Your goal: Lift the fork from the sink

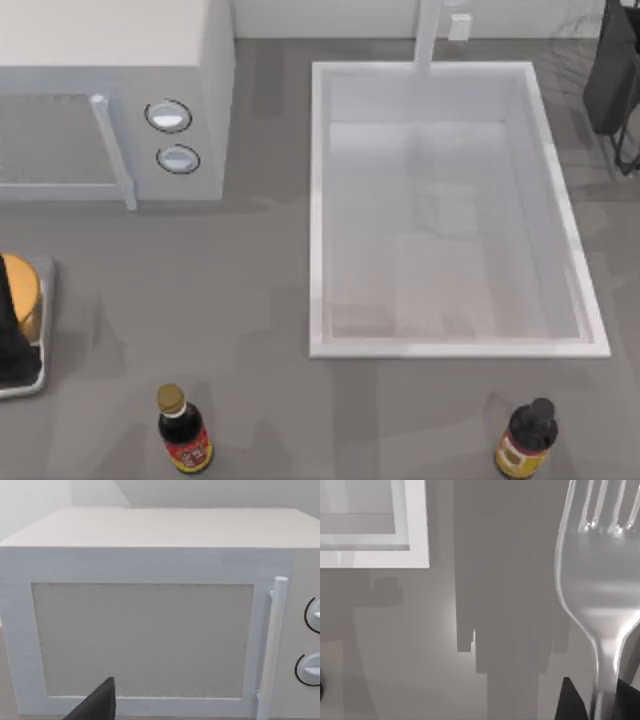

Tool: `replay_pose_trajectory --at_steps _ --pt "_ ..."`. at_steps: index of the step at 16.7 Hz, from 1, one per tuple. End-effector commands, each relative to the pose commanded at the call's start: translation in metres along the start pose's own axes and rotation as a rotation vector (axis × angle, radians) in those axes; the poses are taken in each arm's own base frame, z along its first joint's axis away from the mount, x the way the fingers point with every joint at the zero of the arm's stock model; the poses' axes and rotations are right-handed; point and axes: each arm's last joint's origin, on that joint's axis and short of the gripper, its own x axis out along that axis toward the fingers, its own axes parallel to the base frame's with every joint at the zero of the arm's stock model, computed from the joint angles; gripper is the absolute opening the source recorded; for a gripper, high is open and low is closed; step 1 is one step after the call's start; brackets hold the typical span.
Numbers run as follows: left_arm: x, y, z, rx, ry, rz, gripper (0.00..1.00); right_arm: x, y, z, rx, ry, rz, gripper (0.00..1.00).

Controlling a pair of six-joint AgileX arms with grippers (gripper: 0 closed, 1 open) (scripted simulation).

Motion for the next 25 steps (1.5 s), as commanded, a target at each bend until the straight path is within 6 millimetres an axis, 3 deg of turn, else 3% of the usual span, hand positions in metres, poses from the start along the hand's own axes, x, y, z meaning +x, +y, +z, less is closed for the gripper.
replay_pose_trajectory --at_steps 5,13,18,25 --pt "0.000 0.000 0.000 0.000 0.000 0.000 1.00 0.012 0.001 0.002 -0.002 0.009 -0.001 0.00" --pt "0.000 0.000 0.000 0.000 0.000 0.000 1.00 0.102 0.000 0.002 0.000 -0.006 0.000 0.00" --pt "0.000 0.000 0.000 0.000 0.000 0.000 1.00 0.110 0.000 0.000 0.000 0.000 0.000 0.00" --pt "0.000 0.000 0.000 0.000 0.000 0.000 1.00 0.110 0.000 0.000 0.000 0.000 0.000 0.53"
